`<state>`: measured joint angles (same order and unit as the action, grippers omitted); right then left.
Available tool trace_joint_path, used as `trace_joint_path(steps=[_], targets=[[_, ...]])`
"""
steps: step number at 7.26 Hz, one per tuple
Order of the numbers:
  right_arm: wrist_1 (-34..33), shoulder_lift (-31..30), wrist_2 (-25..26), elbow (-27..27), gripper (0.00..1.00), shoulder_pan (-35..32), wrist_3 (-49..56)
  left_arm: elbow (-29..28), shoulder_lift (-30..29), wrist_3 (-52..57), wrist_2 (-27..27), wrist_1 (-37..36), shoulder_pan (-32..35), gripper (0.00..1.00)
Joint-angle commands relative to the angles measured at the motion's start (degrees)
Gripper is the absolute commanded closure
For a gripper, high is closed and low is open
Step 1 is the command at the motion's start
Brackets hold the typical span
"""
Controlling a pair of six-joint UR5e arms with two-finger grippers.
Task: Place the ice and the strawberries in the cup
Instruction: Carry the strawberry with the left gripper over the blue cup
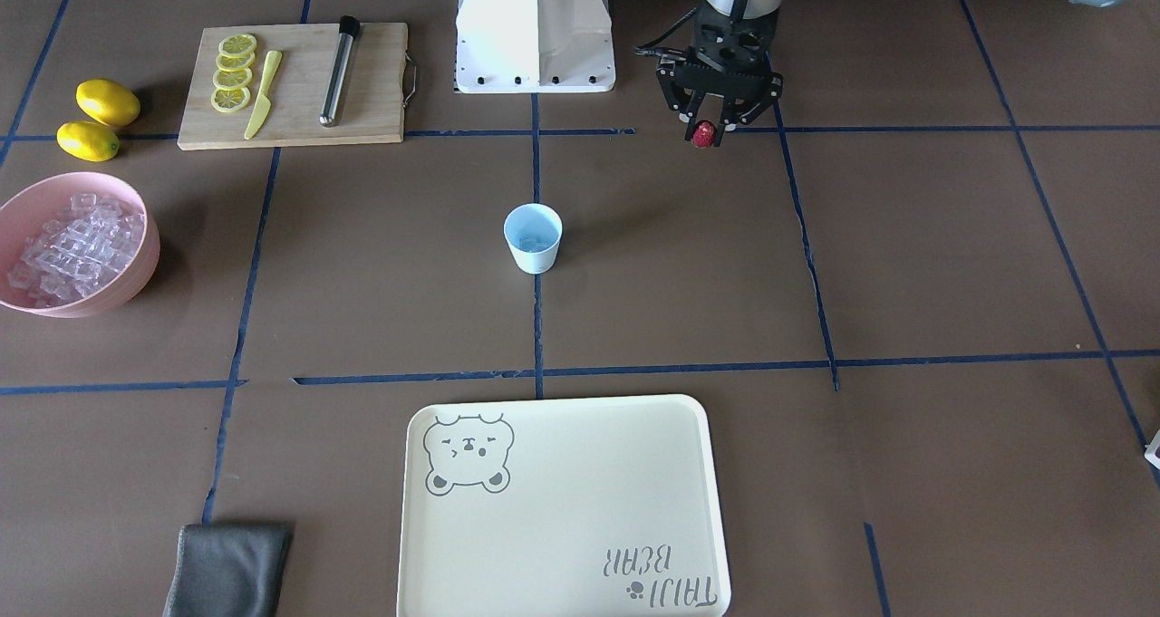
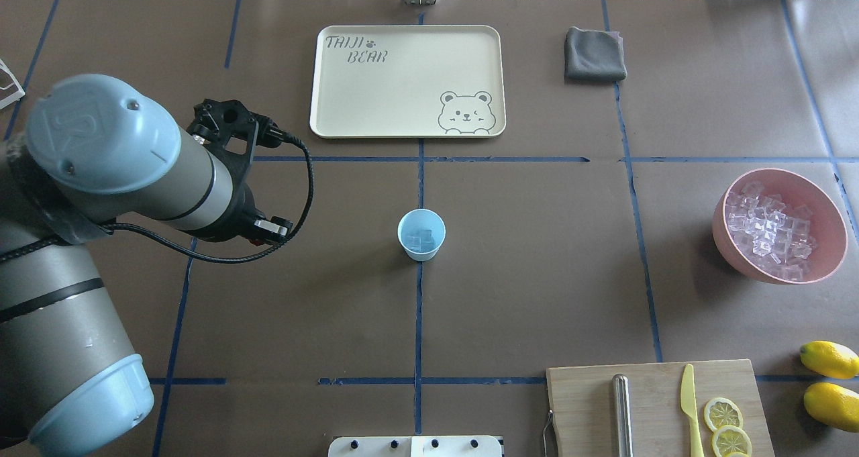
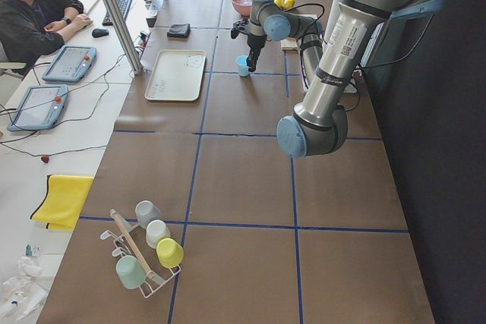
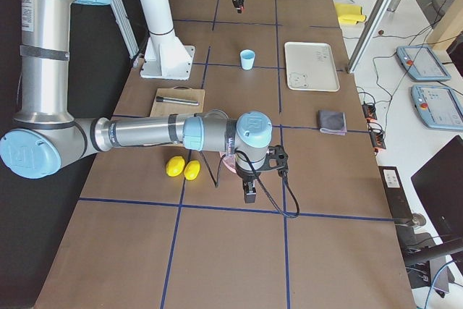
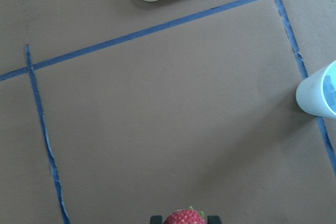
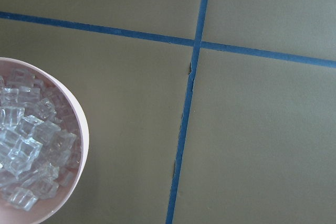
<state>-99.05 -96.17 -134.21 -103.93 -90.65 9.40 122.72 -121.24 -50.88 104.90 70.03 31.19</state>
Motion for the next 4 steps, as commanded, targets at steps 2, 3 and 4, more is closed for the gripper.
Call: trace_joint_path(steps=[2,3,4], targets=[[0.00,0.10,0.00,-0.04,0.00,0.03,0.00,-10.71,-9.25,-7.09,-0.84,1.58,-2.01,1.00],[0.00,0.10,0.00,-0.04,0.00,0.03,0.00,-15.54,-11.37,-11.13,-0.84,5.16,-2.01,1.00],[0.00,0.10,0.00,-0.04,0.00,0.03,0.00,-19.94,-14.43,-13.95,-1.53,6.59,-2.01,1.00]])
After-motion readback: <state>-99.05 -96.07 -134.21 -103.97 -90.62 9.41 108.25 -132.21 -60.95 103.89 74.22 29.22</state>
